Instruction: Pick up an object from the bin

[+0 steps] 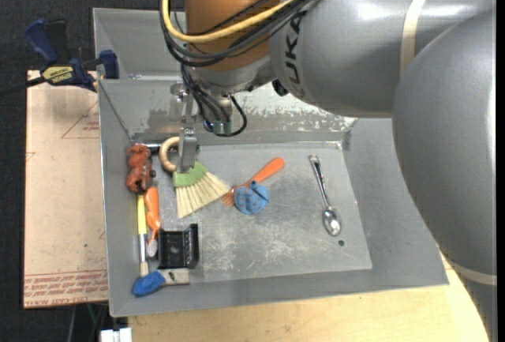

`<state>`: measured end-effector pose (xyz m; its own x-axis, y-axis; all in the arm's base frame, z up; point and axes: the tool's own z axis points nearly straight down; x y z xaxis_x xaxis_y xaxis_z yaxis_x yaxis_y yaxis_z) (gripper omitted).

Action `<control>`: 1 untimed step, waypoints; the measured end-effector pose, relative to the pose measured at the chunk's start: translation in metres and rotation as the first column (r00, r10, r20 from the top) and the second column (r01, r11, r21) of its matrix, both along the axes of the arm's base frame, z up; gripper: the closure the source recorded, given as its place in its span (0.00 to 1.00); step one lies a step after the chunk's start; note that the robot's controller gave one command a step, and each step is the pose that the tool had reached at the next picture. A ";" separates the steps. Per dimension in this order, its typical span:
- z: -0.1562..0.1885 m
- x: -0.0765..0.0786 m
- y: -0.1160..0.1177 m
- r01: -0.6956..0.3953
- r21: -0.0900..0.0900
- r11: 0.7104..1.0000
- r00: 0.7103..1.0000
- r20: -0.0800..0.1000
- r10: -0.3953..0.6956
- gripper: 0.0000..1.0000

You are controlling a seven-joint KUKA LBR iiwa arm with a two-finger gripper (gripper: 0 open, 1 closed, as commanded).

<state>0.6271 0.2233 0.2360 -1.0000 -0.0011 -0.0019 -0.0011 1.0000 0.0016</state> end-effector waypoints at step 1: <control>-0.077 -0.013 -0.046 -0.062 0.000 0.998 0.998 0.002 0.062 0.00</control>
Offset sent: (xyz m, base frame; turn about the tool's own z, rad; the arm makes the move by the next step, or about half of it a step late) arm -0.0446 -0.1006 -0.0760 -0.3468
